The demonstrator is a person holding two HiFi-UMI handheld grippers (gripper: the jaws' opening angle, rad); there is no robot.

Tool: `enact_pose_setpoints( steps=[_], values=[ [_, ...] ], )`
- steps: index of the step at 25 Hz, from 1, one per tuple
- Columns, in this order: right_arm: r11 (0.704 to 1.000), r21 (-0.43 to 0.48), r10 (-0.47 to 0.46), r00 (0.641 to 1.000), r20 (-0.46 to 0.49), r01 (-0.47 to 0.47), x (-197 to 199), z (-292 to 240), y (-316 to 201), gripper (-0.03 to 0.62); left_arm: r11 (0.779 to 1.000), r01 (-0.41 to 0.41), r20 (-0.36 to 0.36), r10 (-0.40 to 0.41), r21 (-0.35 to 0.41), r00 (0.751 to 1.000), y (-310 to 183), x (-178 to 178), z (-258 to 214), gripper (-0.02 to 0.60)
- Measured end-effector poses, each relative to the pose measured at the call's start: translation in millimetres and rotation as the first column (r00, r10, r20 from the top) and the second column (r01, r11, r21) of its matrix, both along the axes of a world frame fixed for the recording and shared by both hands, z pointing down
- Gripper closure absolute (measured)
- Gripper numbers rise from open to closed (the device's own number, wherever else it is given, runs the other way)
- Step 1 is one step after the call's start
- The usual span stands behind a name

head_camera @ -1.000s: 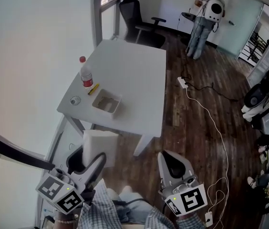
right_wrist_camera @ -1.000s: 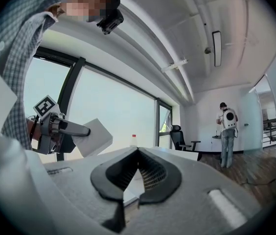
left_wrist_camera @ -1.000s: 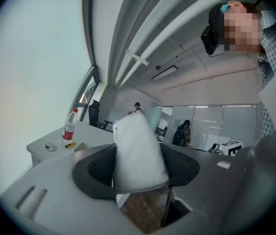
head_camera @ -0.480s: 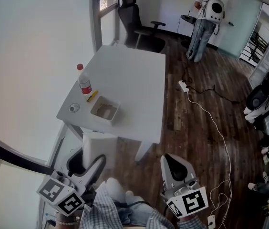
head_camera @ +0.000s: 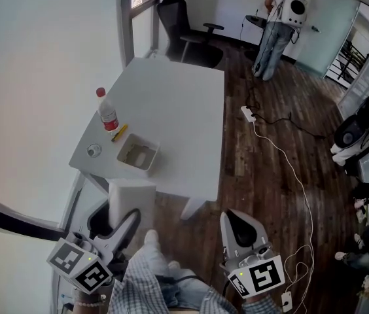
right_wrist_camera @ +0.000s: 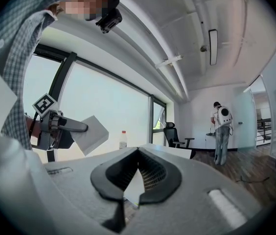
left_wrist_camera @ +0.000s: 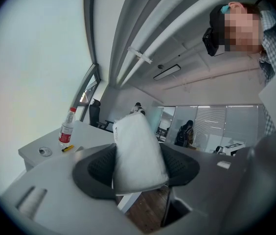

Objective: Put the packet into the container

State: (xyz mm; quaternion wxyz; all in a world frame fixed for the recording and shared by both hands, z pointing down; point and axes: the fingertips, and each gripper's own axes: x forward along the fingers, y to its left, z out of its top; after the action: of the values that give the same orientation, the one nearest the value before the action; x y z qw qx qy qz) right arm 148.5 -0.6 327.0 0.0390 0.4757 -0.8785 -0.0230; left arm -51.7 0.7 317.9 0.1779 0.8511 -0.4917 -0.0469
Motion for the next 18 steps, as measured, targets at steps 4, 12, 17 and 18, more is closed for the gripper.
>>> enact_pose_setpoints(
  steps=[4, 12, 17, 18],
  values=[
    [1.000, -0.009, 0.023, 1.000, -0.004, -0.023, 1, 2, -19, 0.594, 0.999, -0.033, 0.006, 0.033, -0.020, 0.999, -21, 3, 6, 0.313],
    [0.997, -0.025, 0.073, 0.997, 0.008, -0.073, -3, 5, -56, 0.594, 0.994, -0.093, 0.027, 0.094, -0.052, 0.995, -65, 3, 12, 0.313],
    [0.996, -0.031, 0.086, 0.996, 0.001, -0.086, -15, 2, -80, 0.594, 0.991, -0.121, 0.041, 0.124, -0.064, 0.991, -94, -6, 11, 0.313],
    [0.995, -0.031, 0.089, 0.996, 0.000, -0.089, -18, 2, -86, 0.594, 0.990, -0.124, 0.042, 0.127, -0.065, 0.991, -100, -9, 11, 0.313]
  ],
)
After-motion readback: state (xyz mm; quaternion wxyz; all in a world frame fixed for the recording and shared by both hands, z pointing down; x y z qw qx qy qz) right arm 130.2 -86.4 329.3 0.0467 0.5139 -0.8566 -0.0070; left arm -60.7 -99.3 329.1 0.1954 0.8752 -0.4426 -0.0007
